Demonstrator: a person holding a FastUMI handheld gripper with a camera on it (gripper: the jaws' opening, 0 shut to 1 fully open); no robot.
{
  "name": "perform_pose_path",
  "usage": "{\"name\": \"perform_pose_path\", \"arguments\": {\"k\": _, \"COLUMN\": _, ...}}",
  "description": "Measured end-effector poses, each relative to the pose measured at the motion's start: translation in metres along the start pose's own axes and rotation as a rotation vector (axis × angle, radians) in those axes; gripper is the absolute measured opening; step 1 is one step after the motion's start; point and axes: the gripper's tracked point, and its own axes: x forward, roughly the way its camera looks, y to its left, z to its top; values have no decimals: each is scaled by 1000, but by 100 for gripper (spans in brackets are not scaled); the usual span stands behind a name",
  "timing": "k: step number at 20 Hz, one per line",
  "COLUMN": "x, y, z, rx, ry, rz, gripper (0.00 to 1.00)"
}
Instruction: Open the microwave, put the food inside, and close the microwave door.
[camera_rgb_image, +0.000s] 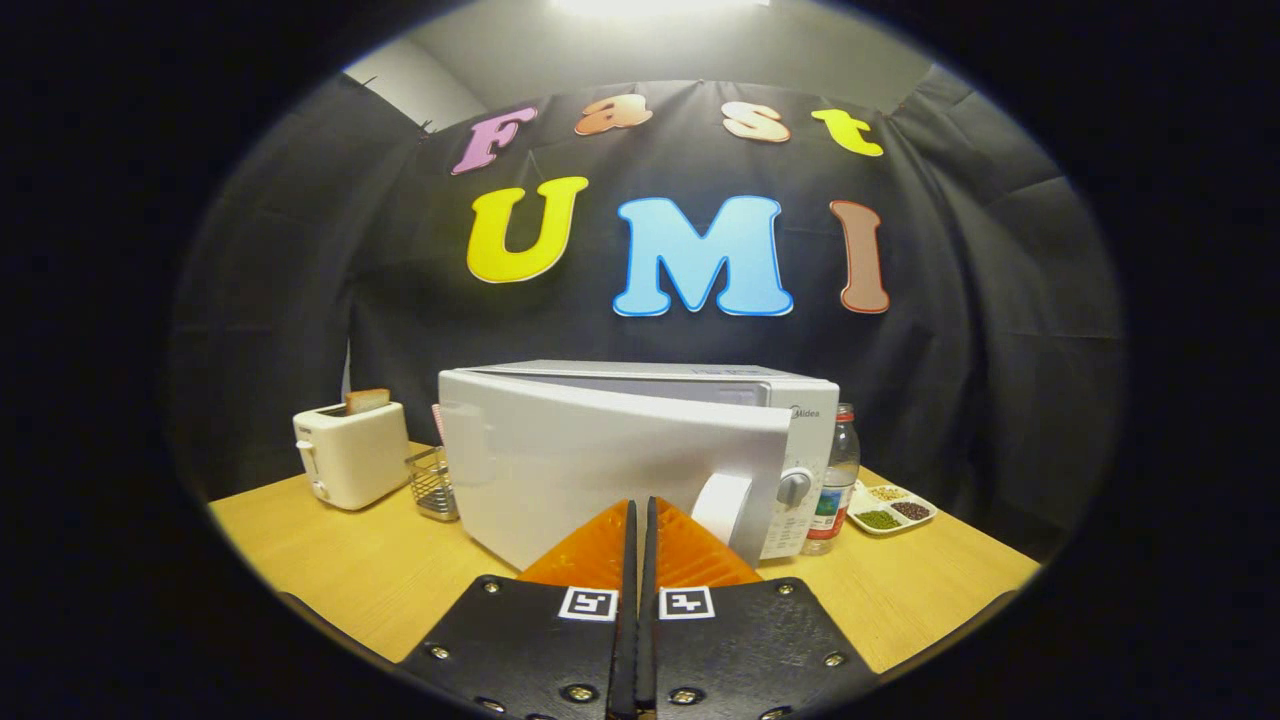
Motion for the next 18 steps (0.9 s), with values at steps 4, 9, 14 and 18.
{"name": "perform_pose_path", "arguments": {"k": 4, "x": 41, "y": -17, "z": -5, "rx": -7, "ry": 16, "rz": -64, "gripper": 1}}
{"name": "perform_pose_path", "arguments": {"k": 9, "x": 89, "y": -27, "z": -6, "rx": -20, "ry": 28, "rz": -123, "gripper": 1}}
{"name": "perform_pose_path", "arguments": {"k": 14, "x": 132, "y": -36, "z": -21, "rx": 24, "ry": 93, "rz": -169, "gripper": 1}}
{"name": "perform_pose_path", "arguments": {"k": 18, "x": 126, "y": -28, "z": -19, "rx": -69, "ry": 76, "rz": -195, "gripper": 1}}
